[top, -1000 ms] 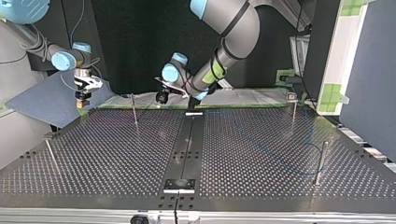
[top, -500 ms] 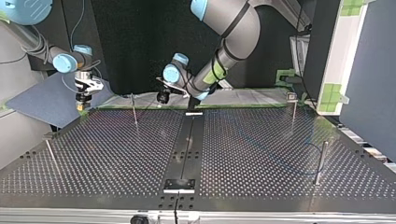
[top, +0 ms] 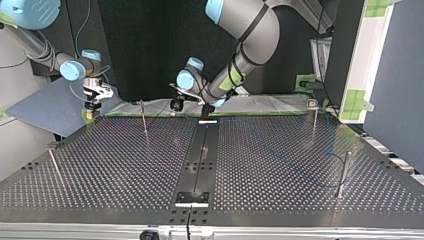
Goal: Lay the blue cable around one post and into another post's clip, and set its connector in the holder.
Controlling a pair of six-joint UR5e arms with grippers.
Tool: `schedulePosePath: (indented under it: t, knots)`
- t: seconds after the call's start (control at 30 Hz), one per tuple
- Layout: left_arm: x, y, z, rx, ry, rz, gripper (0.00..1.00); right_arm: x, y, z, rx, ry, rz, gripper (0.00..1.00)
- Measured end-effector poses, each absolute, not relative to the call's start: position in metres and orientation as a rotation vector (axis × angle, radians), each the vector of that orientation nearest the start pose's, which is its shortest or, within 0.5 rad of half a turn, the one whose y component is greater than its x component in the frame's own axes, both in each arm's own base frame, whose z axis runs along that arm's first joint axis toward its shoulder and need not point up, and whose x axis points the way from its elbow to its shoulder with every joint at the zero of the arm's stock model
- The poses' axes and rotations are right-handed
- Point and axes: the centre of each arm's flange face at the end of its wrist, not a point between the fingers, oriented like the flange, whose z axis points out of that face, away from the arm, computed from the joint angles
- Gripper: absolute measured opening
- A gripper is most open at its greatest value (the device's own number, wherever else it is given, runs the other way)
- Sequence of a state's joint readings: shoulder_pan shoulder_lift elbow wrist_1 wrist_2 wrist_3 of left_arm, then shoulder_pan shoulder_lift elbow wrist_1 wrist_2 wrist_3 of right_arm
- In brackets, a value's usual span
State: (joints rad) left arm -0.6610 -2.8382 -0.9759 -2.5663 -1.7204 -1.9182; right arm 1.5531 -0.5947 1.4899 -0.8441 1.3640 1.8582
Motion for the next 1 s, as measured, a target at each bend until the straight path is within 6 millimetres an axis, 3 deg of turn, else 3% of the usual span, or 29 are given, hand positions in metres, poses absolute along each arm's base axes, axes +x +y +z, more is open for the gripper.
schedulePosePath:
  t: [0.73, 0.8, 0.87, 0.9, 0.97, 1.0]
  knots:
    - [0.568, -0.574, -0.066, 0.131, 1.703, -0.639, 0.0, 0.151, -0.692, -0.011, 1.264, -1.391, 1.531, 0.0]
    - [0.568, -0.574, -0.066, 0.131, 1.703, -0.639, 0.05, 0.151, -0.692, -0.011, 1.265, -1.391, 1.531, 0.0]
    - [0.568, -0.574, -0.066, 0.131, 1.702, -0.64, 0.18, 0.152, -0.692, -0.011, 1.267, -1.392, 1.531, 0.0]
    - [0.568, -0.574, -0.066, 0.131, 1.703, -0.64, 0.18, 0.152, -0.691, -0.011, 1.268, -1.392, 1.531, 0.0]
    - [0.568, -0.573, -0.067, 0.132, 1.705, -0.639, 0.39, 0.153, -0.691, -0.011, 1.27, -1.393, 1.53, 0.0]
    - [0.567, -0.573, -0.067, 0.133, 1.706, -0.638, 0.39, 0.153, -0.691, -0.011, 1.271, -1.393, 1.53, 0.0]
